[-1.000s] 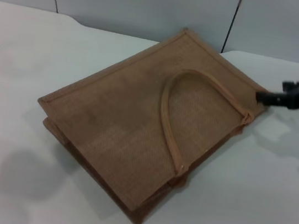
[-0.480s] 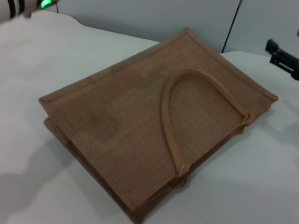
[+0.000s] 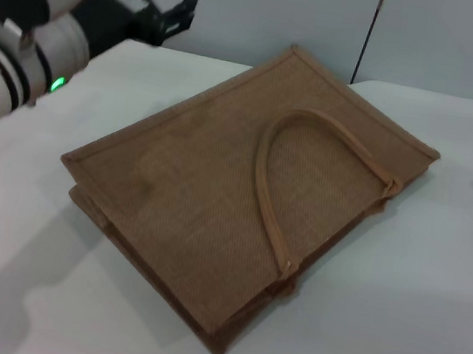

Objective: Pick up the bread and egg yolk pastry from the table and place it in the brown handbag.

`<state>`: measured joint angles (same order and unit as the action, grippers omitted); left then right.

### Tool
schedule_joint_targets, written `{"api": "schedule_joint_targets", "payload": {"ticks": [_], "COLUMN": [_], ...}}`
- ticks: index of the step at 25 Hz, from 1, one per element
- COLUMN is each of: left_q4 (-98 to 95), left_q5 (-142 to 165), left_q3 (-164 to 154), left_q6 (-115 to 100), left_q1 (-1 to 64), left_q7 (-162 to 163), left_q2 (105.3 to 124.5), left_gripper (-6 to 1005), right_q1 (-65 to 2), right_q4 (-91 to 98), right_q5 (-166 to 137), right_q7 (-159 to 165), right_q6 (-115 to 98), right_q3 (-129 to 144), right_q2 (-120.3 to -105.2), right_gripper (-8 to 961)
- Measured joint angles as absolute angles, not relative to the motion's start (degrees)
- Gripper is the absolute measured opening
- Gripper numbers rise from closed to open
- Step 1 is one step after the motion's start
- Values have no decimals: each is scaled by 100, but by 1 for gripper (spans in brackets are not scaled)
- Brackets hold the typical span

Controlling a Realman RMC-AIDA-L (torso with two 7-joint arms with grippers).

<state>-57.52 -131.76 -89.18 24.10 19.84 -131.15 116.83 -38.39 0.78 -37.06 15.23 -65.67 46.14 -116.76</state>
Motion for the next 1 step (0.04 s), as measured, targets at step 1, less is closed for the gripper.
{"api": "schedule_joint_targets", "payload": {"ticks": [1], "left_q4": [-5590], "left_q5": [-13553], "left_q3": [-8979], "left_q6": [2437], "left_q1": [1989], "left_q7": [-13393], "left_q2": [11684], "left_gripper": [756], "right_q1": [-3843], "right_q4": [8], "right_q5": [-3607], "right_q7": [1423], "right_q6": [-6572], "right_q3": [4614], "right_q2": [-11680], "right_gripper": [903]}}
